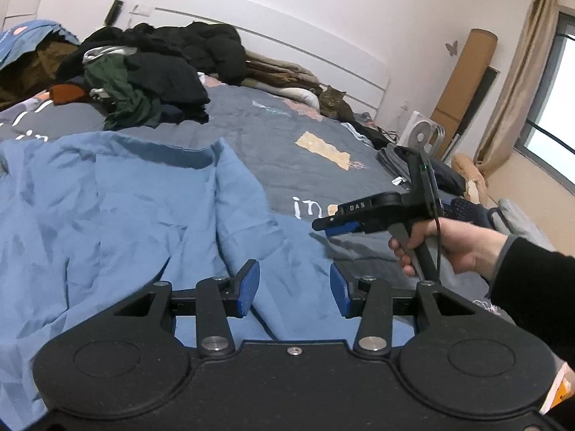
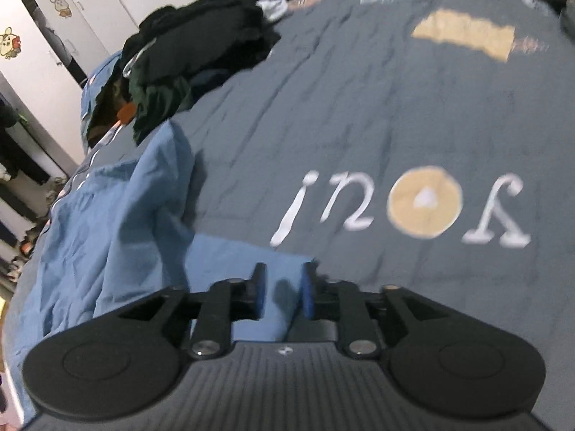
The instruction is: Fold clothes
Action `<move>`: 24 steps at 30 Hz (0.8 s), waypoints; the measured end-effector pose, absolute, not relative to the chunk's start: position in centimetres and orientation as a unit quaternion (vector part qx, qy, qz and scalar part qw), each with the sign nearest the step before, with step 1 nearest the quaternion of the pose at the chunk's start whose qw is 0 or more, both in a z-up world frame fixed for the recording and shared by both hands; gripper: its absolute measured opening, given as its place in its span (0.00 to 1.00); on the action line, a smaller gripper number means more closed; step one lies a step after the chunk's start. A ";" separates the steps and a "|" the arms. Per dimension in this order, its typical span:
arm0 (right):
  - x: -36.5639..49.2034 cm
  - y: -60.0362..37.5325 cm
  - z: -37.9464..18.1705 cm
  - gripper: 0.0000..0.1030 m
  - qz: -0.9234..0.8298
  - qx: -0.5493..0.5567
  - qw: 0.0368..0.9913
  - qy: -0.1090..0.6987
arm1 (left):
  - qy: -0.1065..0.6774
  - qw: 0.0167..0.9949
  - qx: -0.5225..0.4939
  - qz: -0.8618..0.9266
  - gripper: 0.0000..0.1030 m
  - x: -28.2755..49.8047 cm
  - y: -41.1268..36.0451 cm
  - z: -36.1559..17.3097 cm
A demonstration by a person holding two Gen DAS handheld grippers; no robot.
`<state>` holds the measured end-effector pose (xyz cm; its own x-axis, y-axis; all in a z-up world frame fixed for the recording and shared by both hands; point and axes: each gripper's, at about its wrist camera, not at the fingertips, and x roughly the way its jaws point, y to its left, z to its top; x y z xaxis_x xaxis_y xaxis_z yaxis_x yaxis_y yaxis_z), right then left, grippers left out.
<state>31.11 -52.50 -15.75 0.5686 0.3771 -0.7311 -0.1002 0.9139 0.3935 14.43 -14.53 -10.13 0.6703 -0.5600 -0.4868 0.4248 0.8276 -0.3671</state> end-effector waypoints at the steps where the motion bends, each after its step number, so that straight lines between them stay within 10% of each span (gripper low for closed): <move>1: 31.1 -52.4 -16.0 0.42 0.138 0.159 0.870 0.446 | 0.302 0.907 -0.113 -0.272 0.42 14.4 -14.5 -10.1; 12: 31.0 -51.6 -17.0 0.47 0.135 0.159 0.869 0.450 | 0.304 0.906 -0.113 -0.273 0.42 14.4 -14.8 -10.1; 16: 31.1 -51.8 -16.4 0.00 0.132 0.157 0.871 0.447 | 0.304 0.906 -0.109 -0.274 0.42 14.3 -14.9 -10.1; 24: 31.0 -54.3 -11.4 0.00 0.094 0.148 0.907 0.382 | 0.304 0.905 -0.111 -0.276 0.42 14.3 -15.0 -10.2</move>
